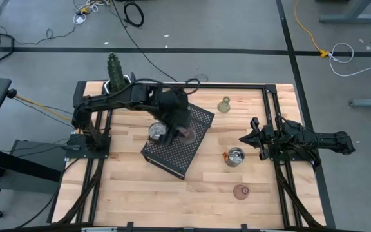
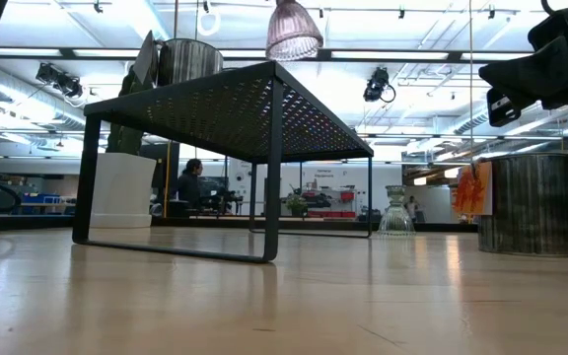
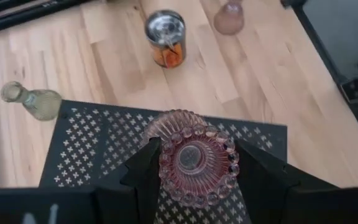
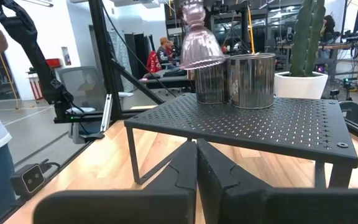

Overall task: Pick & Place candle stick holders
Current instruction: Adjust the purple candle holder on the shelf

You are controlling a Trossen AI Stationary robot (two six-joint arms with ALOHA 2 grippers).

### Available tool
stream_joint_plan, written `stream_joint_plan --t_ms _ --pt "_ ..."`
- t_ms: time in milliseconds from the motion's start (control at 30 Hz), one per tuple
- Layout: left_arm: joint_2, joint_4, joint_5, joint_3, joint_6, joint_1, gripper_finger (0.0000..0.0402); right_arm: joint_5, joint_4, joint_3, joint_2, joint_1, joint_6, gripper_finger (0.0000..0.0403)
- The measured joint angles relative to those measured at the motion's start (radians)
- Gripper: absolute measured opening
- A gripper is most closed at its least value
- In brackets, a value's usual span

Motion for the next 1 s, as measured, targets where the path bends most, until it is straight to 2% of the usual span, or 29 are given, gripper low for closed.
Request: stream_joint_plan --t_ms 600,1000 --pt "0.000 -0.003 -0.002 -0.008 0.026 -0.132 0.0180 0.000 0.000 0.000 0.000 0.000 0.000 0.0012" --pt "0.000 0.065 -0.003 -0.172 0.007 -0.199 0.0180 0.000 0.000 0.000 0.000 0.000 0.000 0.0012"
